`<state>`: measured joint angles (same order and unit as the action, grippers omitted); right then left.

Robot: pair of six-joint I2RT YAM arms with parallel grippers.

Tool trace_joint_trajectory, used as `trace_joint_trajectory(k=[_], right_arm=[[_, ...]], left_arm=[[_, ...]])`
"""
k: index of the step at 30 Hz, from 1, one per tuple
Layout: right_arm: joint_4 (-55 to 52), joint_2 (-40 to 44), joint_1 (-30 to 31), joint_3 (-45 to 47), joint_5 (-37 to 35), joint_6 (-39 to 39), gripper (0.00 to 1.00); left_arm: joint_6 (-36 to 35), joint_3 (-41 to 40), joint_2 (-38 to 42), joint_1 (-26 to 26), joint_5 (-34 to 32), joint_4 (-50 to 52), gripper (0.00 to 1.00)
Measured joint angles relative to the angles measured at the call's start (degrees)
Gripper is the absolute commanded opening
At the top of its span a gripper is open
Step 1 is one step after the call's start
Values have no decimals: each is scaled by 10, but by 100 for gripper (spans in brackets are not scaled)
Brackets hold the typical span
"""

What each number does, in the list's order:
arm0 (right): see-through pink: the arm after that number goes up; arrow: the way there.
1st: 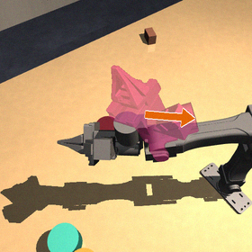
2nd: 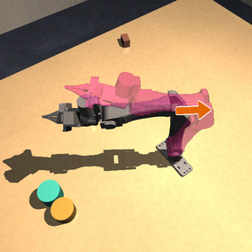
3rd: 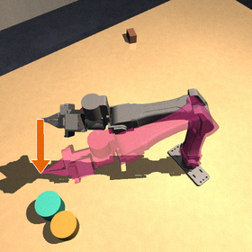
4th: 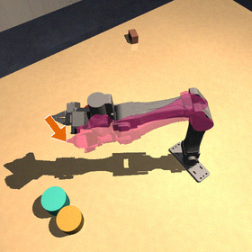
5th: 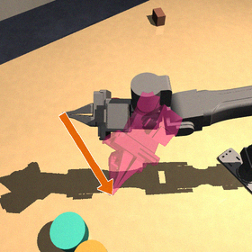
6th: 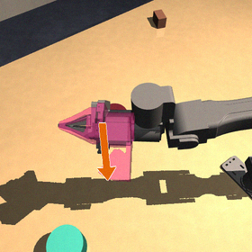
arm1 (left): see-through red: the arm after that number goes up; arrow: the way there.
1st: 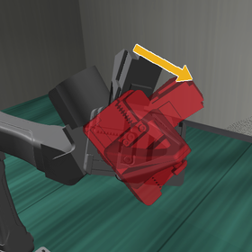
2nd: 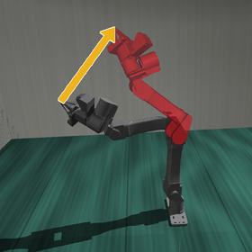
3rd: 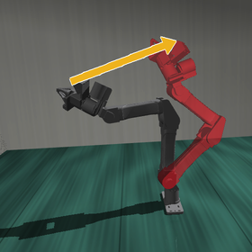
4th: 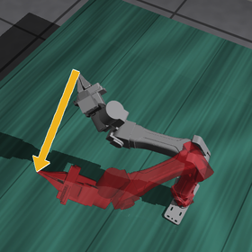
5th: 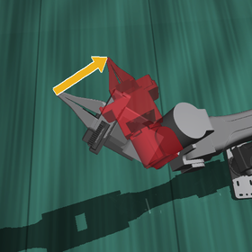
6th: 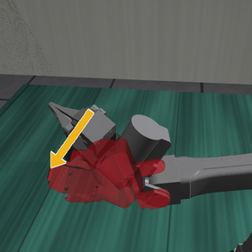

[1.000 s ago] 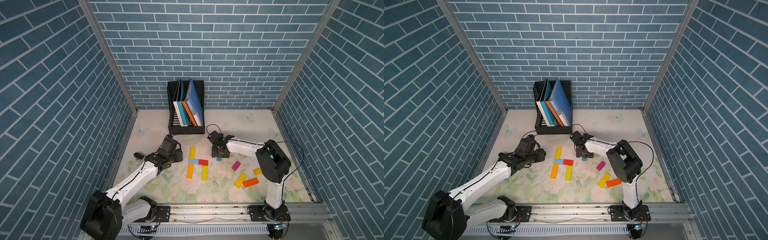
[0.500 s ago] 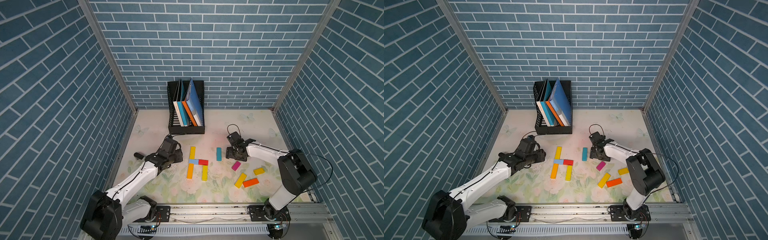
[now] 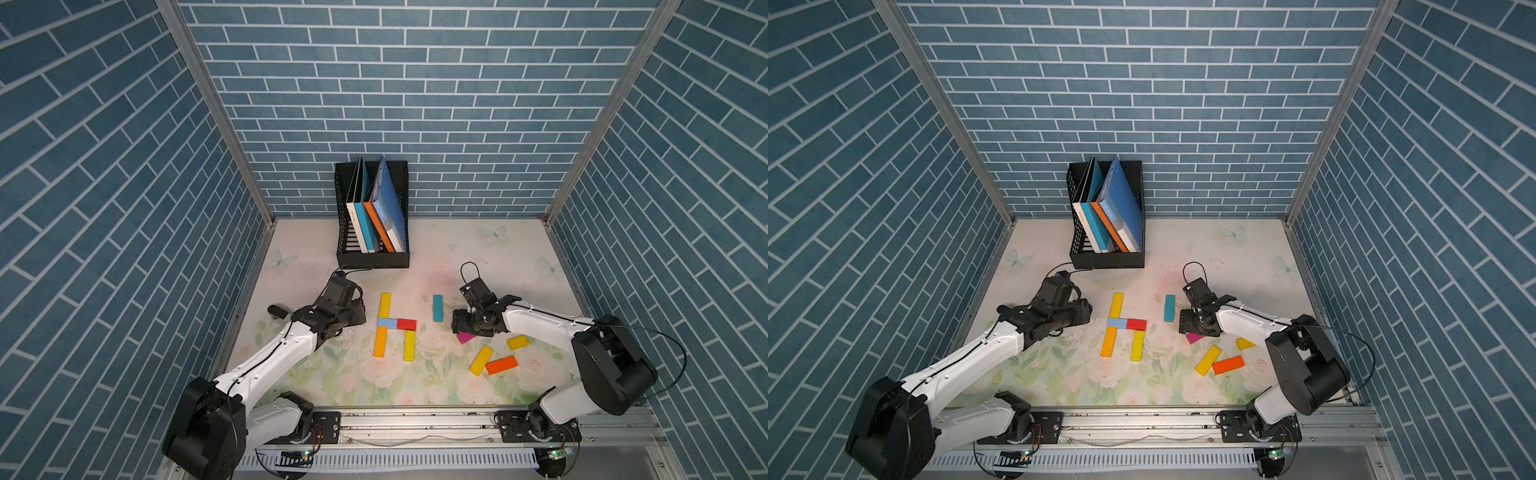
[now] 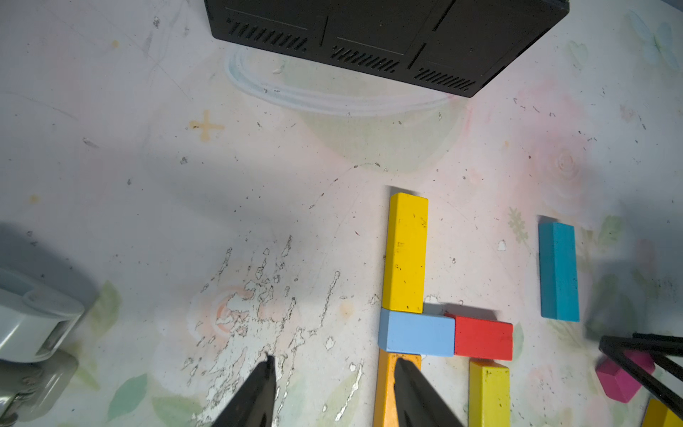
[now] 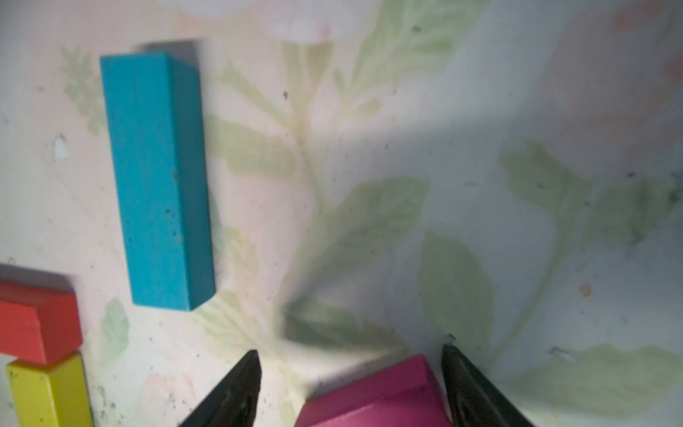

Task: Assemble the letter h with building blocks
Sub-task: Move the building block to the center of the board.

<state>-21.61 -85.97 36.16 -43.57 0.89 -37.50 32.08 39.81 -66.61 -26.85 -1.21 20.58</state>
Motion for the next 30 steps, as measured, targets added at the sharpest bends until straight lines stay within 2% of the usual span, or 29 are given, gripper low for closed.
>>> trace_joint_trajectory(k=[10, 13, 17, 20, 25, 27, 30], right_arm=[[-35, -11, 66, -10, -46, -27, 76], [-48, -29, 79, -25, -67, -37, 65], [-55, -38, 88, -36, -77, -60, 44], [-60, -45, 96, -44, -80, -78, 40], [-54, -65, 105, -72, -71, -117, 43], [-49, -81, 106, -90, -66, -130, 59], [-45, -110, 111, -117, -66, -137, 69]], left_arm=[[0, 0, 0, 0, 0, 0, 56], [0, 0, 0, 0, 0, 0, 56], [0, 0, -3, 0, 3, -2, 56], [0, 5, -17, 0, 7, -5, 56], [-6, 23, -40, 0, 10, -10, 56], [-9, 27, -42, 0, 9, -14, 56], [-12, 27, -42, 0, 9, -16, 55]])
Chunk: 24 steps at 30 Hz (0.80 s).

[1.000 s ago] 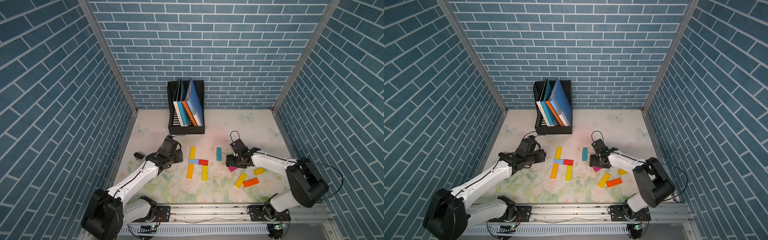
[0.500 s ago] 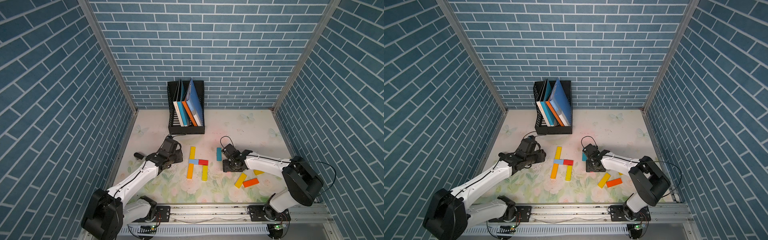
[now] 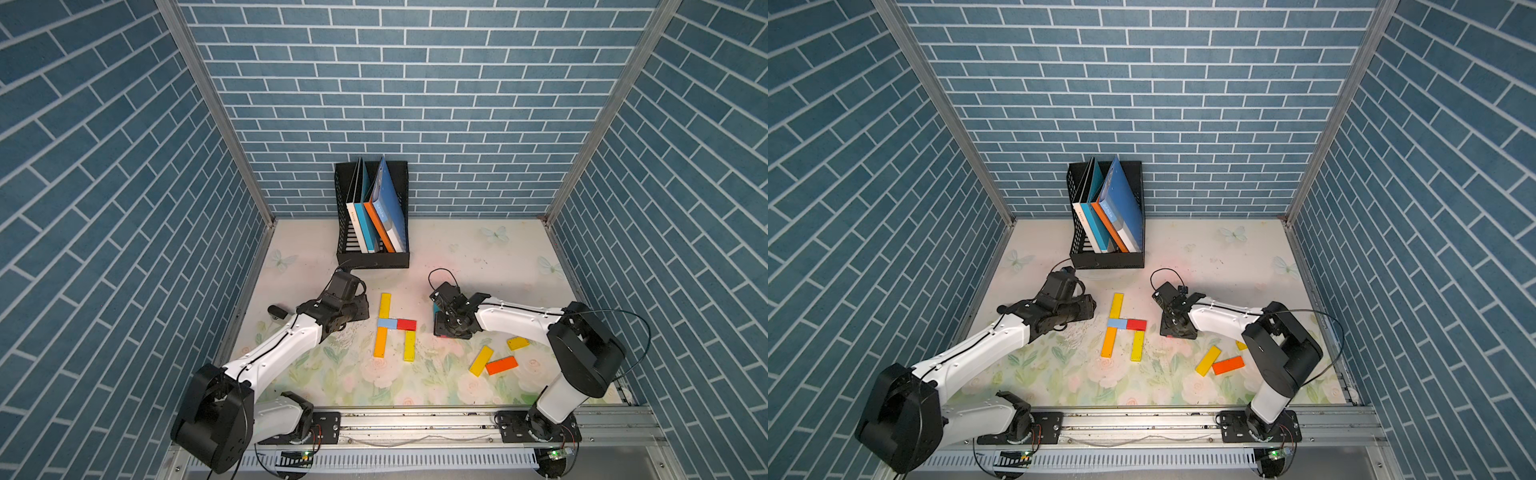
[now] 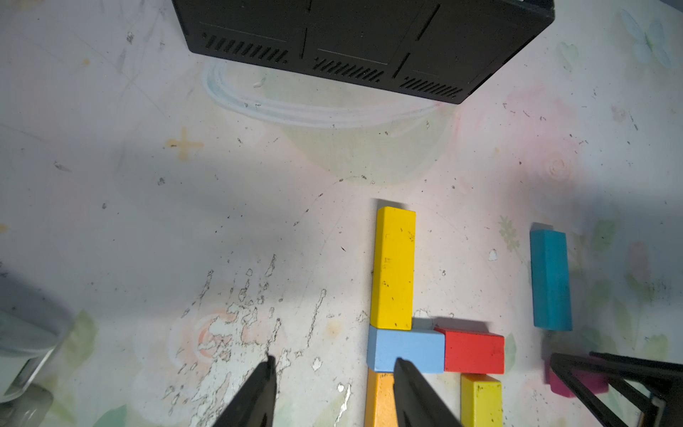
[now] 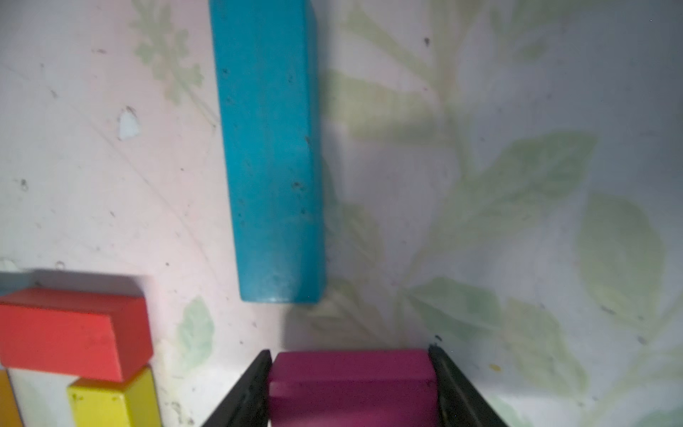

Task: Assemble the letter h with building blocks
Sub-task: Move the building block to the center of the board, then assemble the building block at the center of the board.

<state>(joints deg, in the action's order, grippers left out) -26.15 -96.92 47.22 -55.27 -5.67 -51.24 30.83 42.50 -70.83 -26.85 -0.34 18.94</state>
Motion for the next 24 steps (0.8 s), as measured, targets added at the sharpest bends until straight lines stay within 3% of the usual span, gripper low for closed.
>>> trace_joint_trajectory(k=[9, 16, 24], right_arm=[[-16, -3, 17, -5, -8, -10, 75], [-27, -3, 29, -7, -12, -15, 57], [-39, -32, 29, -41, -23, -15, 55]], left_arm=[[-1, -4, 15, 0, 0, 0, 56], [-2, -4, 15, 0, 0, 0, 56], [-3, -4, 15, 1, 0, 0, 56]])
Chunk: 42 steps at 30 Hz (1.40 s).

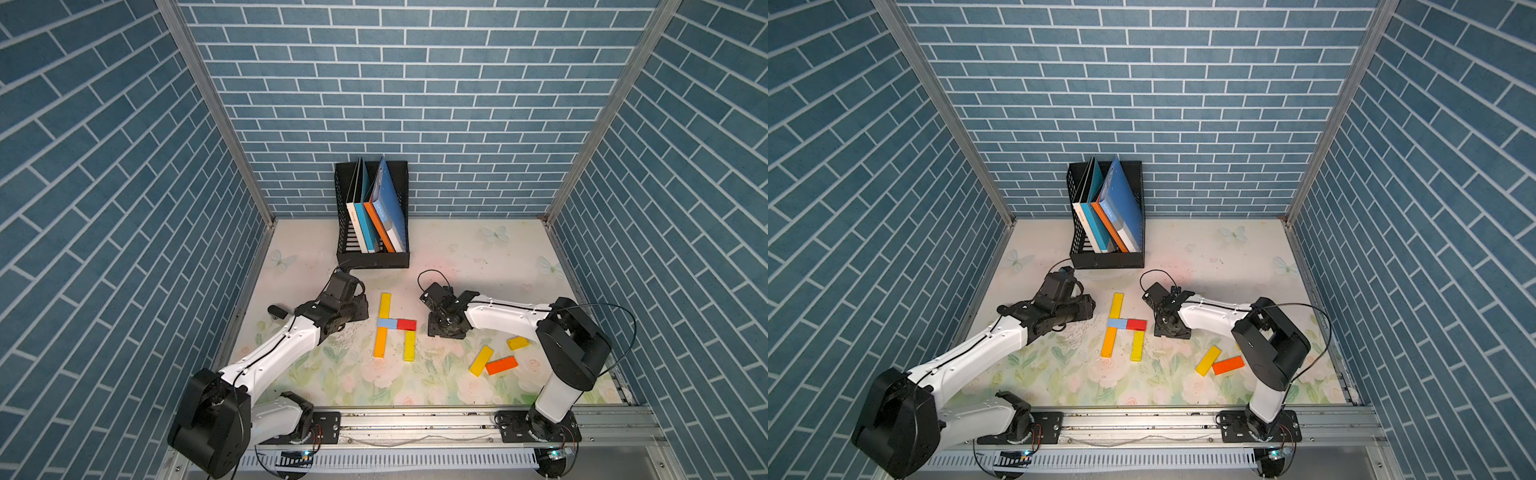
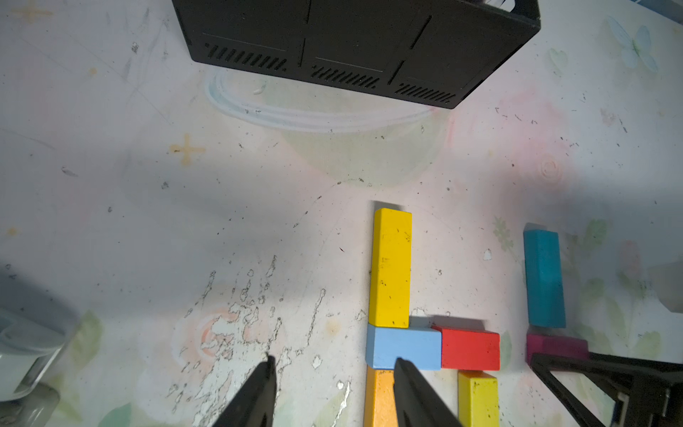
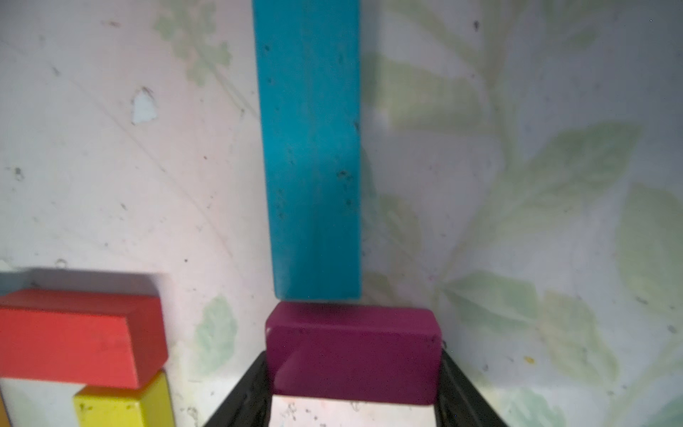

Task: Assemble the letter h with building blocks
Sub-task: Assemble the building block at the center of the board.

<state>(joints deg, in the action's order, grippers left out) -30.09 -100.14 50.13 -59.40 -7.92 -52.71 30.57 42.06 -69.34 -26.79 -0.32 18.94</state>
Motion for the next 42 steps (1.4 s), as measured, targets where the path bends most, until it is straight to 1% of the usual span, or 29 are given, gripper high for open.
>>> trace_joint_trajectory(k=[9, 22, 27, 32, 34, 39, 42], right_arm=[[-5, -6, -3, -8, -7, 0, 54], [-9, 0, -15, -1, -18, 2, 55], [-9, -1, -15, -1, -19, 11, 73], [-11, -2, -17, 3, -17, 22, 79], [-11, -2, -17, 3, -17, 23, 79], [-10, -2, -17, 3, -17, 31, 71], [-9, -2, -17, 3, -15, 33, 68]], left_arm=[[0, 0, 0, 0, 0, 0, 56], [0, 0, 0, 0, 0, 0, 56], [0, 0, 0, 0, 0, 0, 55], [0, 0, 0, 0, 0, 0, 56], [0, 0, 0, 0, 0, 0, 56], [0, 0, 0, 0, 0, 0, 56], [0, 0, 0, 0, 0, 0, 56]])
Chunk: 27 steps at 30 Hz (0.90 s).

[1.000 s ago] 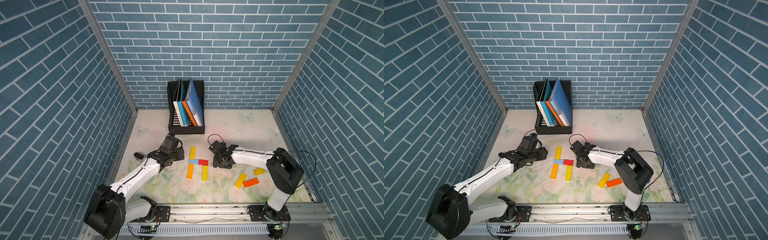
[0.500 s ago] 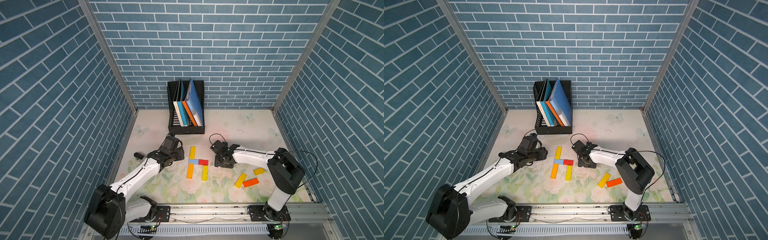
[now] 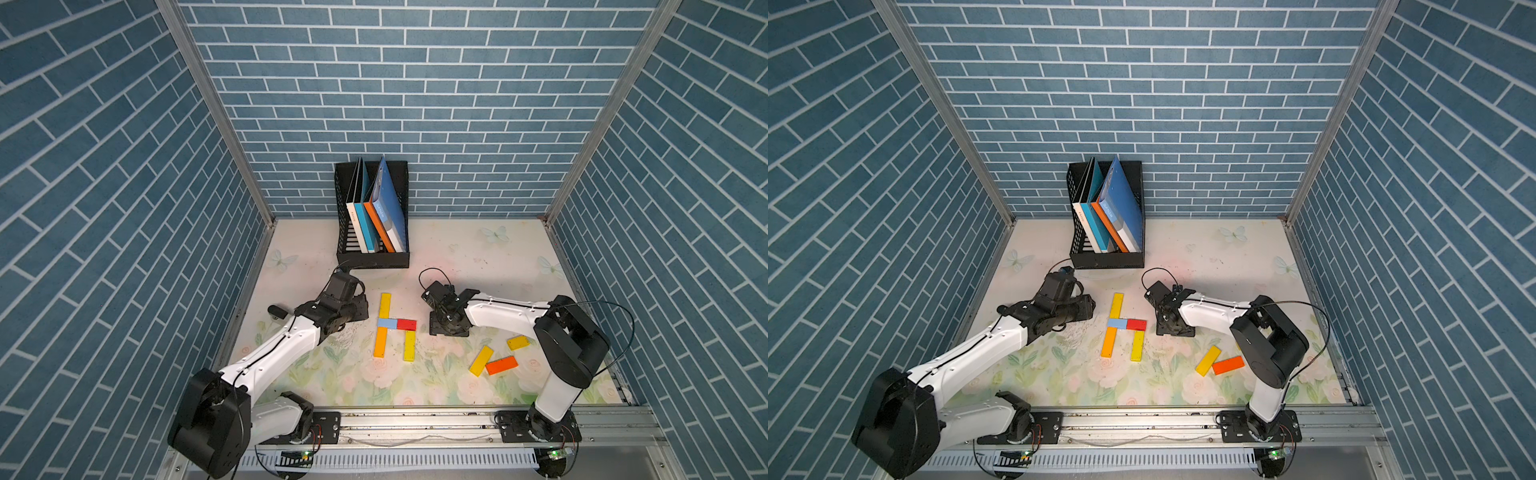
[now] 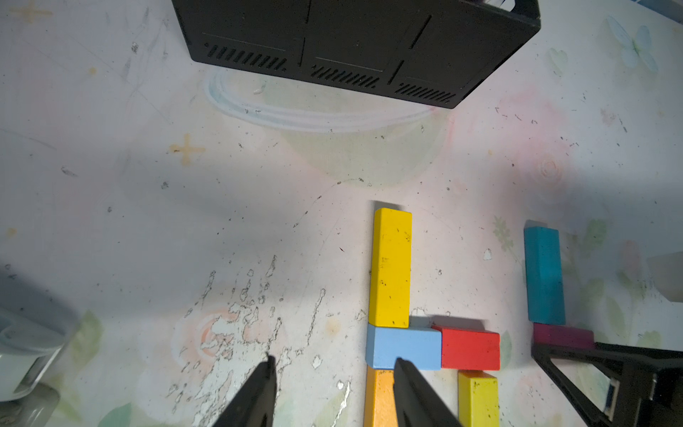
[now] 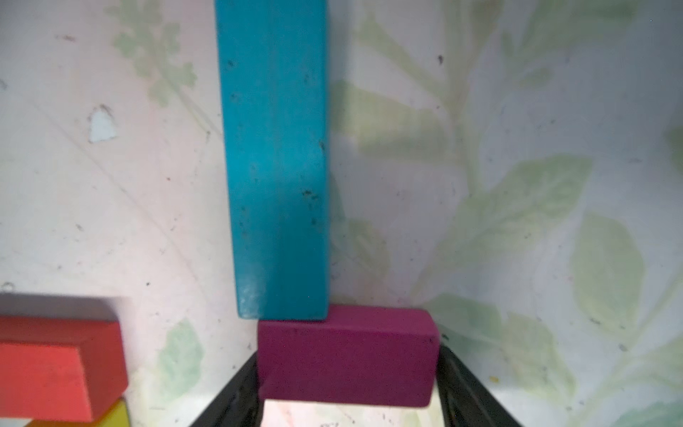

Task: Assemble the letter h with building blocks
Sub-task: Assemble the building block at the center of the board.

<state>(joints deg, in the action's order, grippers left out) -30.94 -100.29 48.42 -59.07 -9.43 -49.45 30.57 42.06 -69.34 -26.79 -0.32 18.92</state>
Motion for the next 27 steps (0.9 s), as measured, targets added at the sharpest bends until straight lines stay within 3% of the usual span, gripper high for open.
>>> trace_joint_trajectory(k=[18, 27], right_arm=[[14, -1, 1, 0, 7, 4, 67], [13, -5, 4, -3, 0, 13, 80]], left_arm=[[0, -3, 0, 0, 0, 0, 56], [0, -3, 0, 0, 0, 0, 56]])
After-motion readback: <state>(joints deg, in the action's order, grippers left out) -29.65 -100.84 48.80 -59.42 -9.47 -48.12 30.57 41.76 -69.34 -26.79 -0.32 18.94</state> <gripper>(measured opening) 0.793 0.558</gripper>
